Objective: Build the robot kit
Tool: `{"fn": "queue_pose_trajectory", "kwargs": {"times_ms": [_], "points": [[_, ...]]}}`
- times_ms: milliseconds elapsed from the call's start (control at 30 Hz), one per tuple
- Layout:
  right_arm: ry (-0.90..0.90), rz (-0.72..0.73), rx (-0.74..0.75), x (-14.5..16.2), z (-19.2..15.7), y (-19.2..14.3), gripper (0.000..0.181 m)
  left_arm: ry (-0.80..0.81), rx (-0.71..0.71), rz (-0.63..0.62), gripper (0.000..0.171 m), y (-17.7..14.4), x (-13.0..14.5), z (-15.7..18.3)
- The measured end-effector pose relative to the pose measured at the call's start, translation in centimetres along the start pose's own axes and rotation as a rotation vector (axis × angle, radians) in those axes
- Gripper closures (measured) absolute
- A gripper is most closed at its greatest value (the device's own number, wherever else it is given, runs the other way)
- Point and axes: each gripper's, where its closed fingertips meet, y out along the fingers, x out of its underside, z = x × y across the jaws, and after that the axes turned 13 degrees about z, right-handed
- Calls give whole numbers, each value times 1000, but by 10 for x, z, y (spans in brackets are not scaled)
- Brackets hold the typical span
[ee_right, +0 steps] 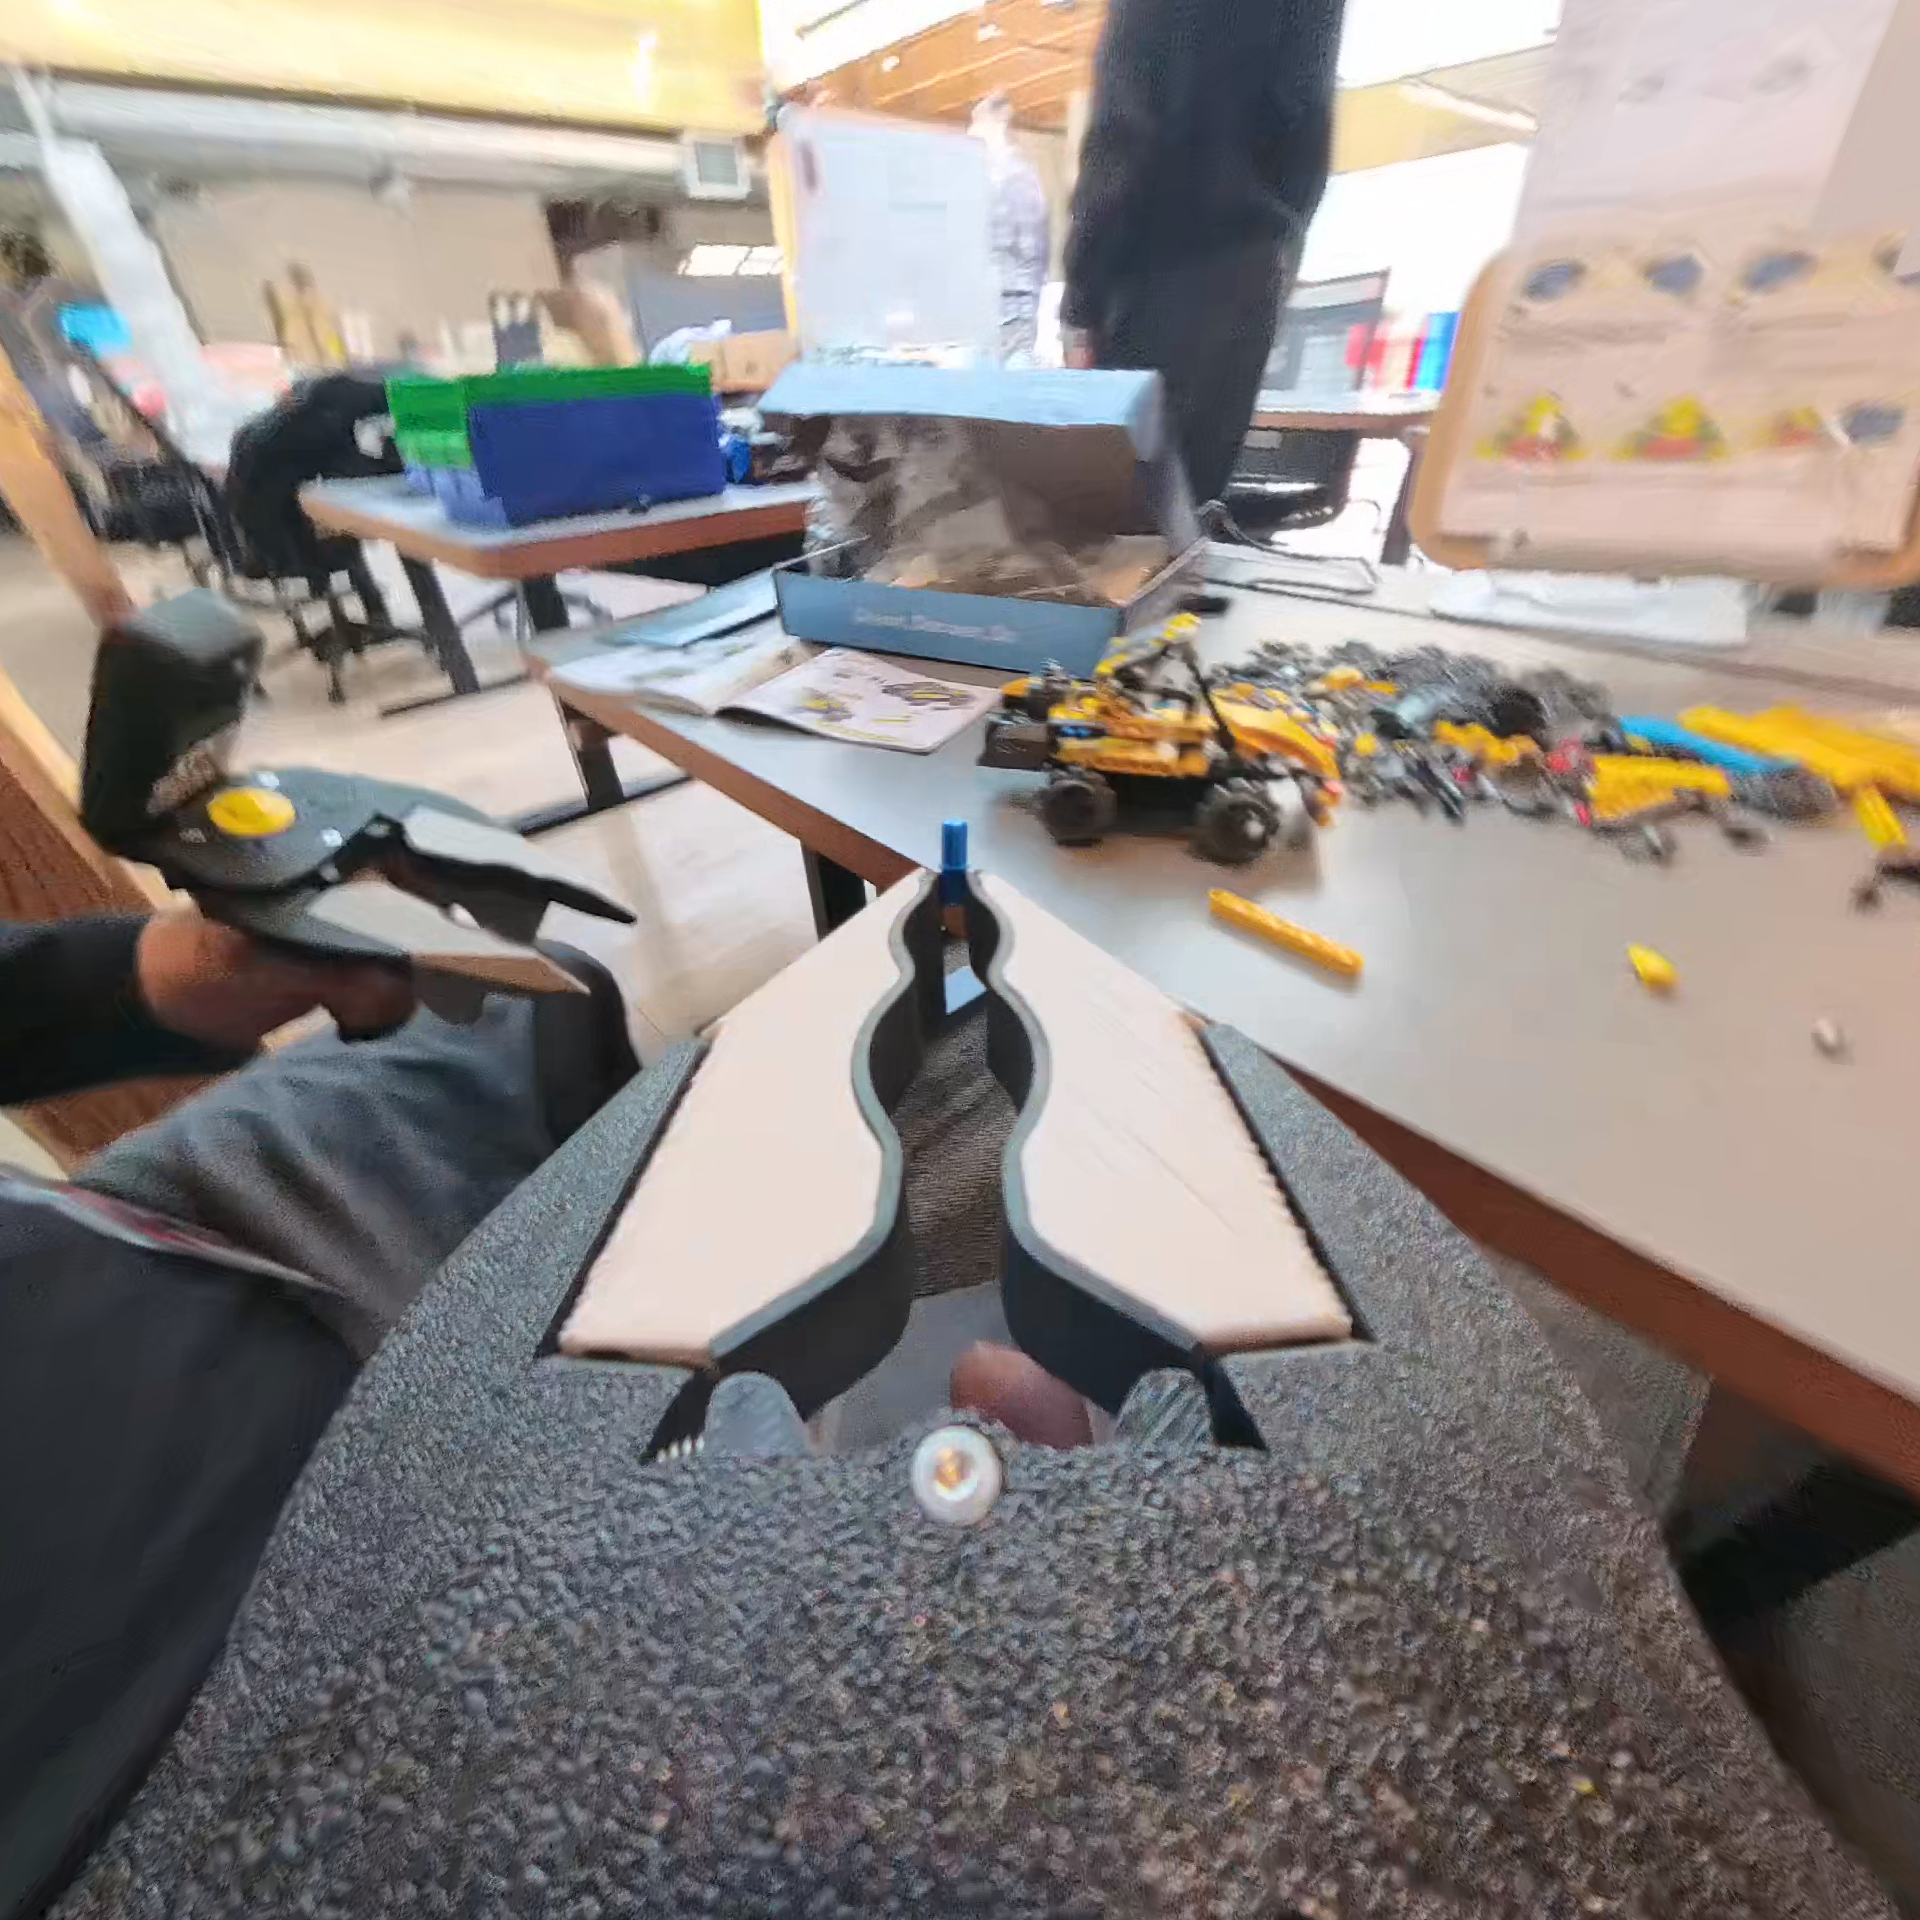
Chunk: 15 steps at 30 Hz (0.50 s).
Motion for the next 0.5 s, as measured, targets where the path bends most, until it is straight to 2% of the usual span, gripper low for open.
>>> {"fn": "queue_pose_trajectory", "kwargs": {"times_ms": [100, 167, 233, 333, 400, 500], "points": [[123, 38, 65, 9, 31, -29, 177, 91, 152, 27, 138, 48, -26, 30], [171, 0, 71, 26, 43, -27, 177, 109, 245, 72, 140, 84, -48, 41], [194, 7, 80, 31, 58, -14, 177, 112, 341, 116, 139, 120, -68, 49], [184, 55, 68, 17, 88, 17, 177, 137, 427, 189, 139, 172, -90, 45], [166, 81, 39, 5, 108, 40, 177, 145, 419, 216, 133, 198, -98, 30], [206, 103, -20, -11, 127, 78, 178, 99, 350, 265, 134, 214, -106, 2]]}}
